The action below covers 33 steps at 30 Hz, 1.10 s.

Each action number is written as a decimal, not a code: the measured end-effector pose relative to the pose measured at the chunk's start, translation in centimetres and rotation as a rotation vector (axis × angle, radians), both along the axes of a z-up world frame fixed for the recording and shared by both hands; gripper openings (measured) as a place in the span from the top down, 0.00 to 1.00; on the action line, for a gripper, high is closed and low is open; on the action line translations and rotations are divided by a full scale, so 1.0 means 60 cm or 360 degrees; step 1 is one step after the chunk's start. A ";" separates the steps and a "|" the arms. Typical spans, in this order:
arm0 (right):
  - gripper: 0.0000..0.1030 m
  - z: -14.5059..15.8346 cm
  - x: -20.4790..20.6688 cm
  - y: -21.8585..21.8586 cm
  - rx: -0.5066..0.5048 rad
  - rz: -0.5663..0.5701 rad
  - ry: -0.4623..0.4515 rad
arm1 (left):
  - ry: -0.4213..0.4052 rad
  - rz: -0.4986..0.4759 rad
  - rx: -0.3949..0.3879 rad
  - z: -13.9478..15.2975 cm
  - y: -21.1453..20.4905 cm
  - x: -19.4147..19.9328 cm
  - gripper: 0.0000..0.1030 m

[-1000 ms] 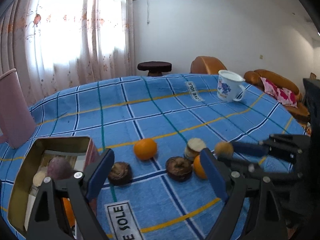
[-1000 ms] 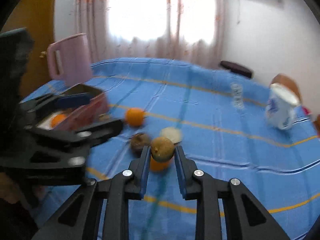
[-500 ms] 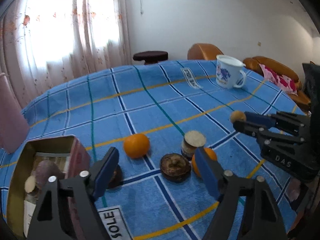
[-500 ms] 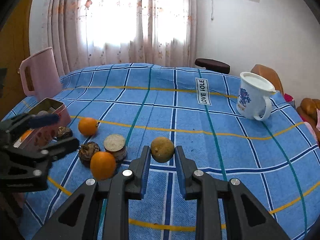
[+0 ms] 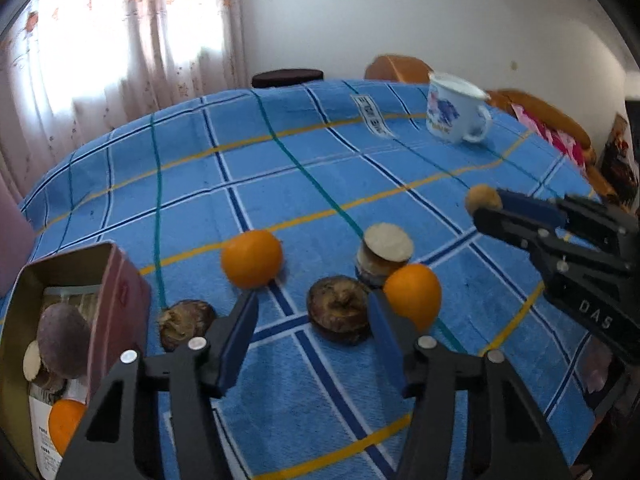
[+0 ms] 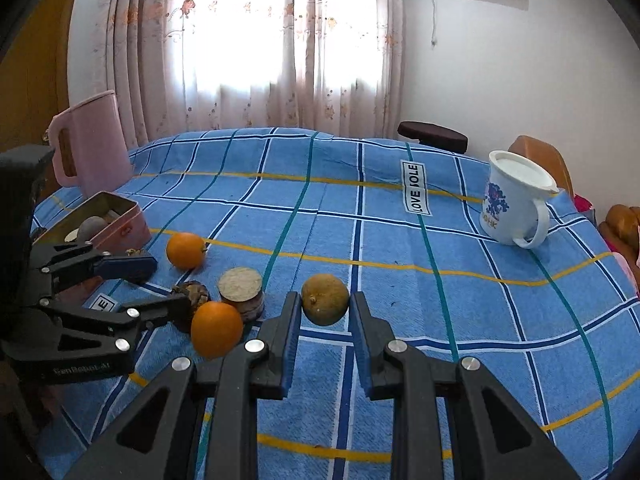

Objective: Organize fruits
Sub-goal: 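Lift the small fruit with the right gripper while the left grasps a dried brown fruit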

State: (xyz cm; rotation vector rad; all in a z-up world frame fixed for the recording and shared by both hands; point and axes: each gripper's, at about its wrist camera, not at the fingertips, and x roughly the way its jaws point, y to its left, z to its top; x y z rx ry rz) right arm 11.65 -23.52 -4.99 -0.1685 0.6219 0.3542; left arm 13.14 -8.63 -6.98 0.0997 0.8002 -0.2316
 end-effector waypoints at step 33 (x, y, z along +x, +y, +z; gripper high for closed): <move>0.75 0.022 -0.039 -0.009 0.0117 0.0110 -0.0204 | -0.0259 0.0021 -0.0166 0.038 0.020 -0.045 0.65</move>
